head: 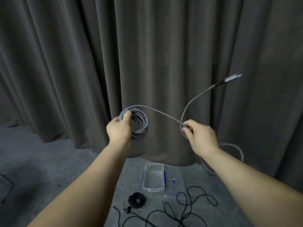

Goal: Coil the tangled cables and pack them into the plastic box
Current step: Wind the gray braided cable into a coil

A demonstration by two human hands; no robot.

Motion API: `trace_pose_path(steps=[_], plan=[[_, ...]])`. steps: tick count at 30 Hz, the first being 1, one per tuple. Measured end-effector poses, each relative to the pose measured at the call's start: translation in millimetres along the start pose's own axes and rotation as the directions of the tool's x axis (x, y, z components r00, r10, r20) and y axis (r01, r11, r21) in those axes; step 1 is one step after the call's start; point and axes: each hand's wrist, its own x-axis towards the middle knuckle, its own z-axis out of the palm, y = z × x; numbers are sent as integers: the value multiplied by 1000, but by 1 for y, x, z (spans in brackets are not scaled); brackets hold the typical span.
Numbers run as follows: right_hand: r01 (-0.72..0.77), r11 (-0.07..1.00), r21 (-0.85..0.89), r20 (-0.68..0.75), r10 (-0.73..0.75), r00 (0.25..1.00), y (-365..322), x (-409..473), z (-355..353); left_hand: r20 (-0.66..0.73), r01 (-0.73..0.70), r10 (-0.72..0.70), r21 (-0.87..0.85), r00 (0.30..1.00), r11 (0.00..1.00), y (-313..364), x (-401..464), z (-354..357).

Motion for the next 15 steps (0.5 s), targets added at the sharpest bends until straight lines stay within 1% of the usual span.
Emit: trace_pose_path(steps=[1,2,3,4,5,6,7,8,9,11,13,14,15], plan=[[58,983,-173,38,-52,998,-3,1,-3,-17,0,0,10,1000,1000,-1,1,0],[132,924,-360,167,-75,983,-8,2,-5,-24,-13,14,31,1000,999,-3,2,0],[238,843,-482,331,-77,940,-14,3,-8,-18,-33,35,60,999,998,-5,3,0],[326,784,-529,471,-49,881,-22,4,-9,-1,-56,57,93,998,994,-7,2,1],[395,753,-526,578,-25,816,-30,5,-10,21,-78,76,124,997,989,-9,-1,2],[458,732,-505,653,-24,757,-39,6,-10,39,-97,92,153,995,983,-11,-4,3],[517,720,-462,694,-70,717,-45,6,-9,50,-108,101,179,994,978,-13,-7,5],[562,714,-417,702,-139,698,-48,6,-7,58,-115,106,196,993,974,-14,-9,5],[587,716,-377,685,-211,697,-48,6,-7,64,-119,108,201,992,972,-14,-9,5],[591,728,-347,623,-293,726,-40,4,-5,67,-126,115,192,991,973,-14,-6,2],[532,756,-382,548,-278,789,-25,4,0,58,-134,126,180,990,974,-12,-4,-1],[463,791,-401,500,-234,834,-19,5,3,55,-141,133,181,990,973,-11,-3,-3],[335,858,-390,428,-154,891,-13,6,8,56,-147,139,180,989,973,-10,-4,-3]])
